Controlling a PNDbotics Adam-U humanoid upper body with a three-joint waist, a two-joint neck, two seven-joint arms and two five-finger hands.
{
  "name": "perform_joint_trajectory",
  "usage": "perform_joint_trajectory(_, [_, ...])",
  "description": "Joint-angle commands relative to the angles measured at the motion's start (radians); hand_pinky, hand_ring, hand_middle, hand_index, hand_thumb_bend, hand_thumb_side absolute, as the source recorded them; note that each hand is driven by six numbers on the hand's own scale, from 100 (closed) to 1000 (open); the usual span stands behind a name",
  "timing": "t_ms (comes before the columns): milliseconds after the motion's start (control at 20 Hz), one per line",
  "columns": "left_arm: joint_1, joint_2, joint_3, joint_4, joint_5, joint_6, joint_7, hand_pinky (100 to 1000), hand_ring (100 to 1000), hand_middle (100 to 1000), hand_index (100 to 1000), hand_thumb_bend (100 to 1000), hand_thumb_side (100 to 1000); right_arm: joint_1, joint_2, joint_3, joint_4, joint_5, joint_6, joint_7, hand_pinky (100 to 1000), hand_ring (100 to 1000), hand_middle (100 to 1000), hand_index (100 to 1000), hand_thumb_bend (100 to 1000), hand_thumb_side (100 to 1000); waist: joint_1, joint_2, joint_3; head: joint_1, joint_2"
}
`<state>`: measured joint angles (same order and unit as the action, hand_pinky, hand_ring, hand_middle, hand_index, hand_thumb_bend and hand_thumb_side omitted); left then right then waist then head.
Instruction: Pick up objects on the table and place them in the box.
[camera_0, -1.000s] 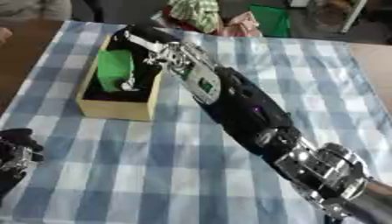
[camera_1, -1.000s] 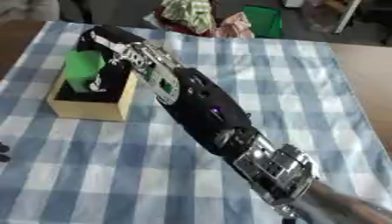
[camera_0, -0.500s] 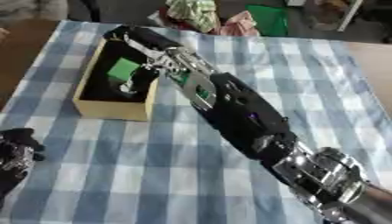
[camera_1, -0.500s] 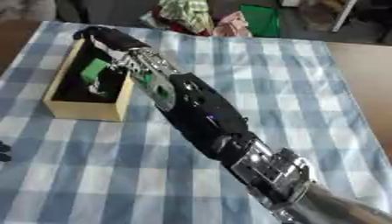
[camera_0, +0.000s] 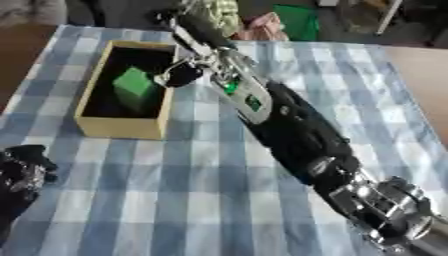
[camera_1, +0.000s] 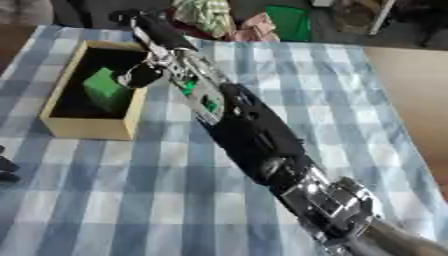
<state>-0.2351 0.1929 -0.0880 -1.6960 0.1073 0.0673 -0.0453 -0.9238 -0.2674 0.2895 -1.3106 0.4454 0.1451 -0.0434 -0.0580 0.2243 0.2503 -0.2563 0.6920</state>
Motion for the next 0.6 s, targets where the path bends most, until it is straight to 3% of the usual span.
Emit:
perform_joint_trajectory(50, [-0.002, 0.011, 0.016, -0.015, -0.002, -0.003, 0.013, 547, 573, 492, 661, 100, 246, 0.031, -0.084, -0.032, -0.13, -0.162, 0.022, -0.114, 711, 928, 765, 907, 443, 100, 0.006, -0.019, -0.013, 0.02, 0.001])
perform_joint_trajectory(300, [0.005, 0.015, 0.032, -0.016, -0.003, -0.004, 0.03, 546, 573, 492, 660, 100, 246, 0.172, -0.16, -0.087, -0.291, -0.365, 0.035, -0.278, 679, 908, 734, 880, 388, 100, 0.005, -0.014, -0.048, 0.044, 0.0])
perform_joint_trajectory(350, [0.006, 0.016, 0.034, -0.016, -0.003, -0.004, 0.033, 546, 573, 492, 660, 100, 246, 0.202, -0.168, -0.099, -0.317, -0.393, 0.031, -0.304, 675, 903, 730, 879, 307, 100, 0.006, -0.013, -0.056, 0.047, -0.001])
perform_joint_trajectory(400, [0.007, 0.016, 0.035, -0.016, -0.003, -0.004, 0.034, 546, 573, 492, 660, 100, 246, 0.23, -0.174, -0.11, -0.341, -0.417, 0.026, -0.328, 675, 903, 727, 878, 368, 100, 0.007, -0.012, -0.062, 0.049, 0.0])
perform_joint_trajectory(600, [0.007, 0.016, 0.037, -0.016, -0.002, -0.004, 0.038, 547, 573, 492, 658, 100, 245, 0.339, -0.186, -0.152, -0.419, -0.463, 0.004, -0.399, 669, 895, 718, 878, 338, 100, 0.012, -0.007, -0.085, 0.055, 0.003])
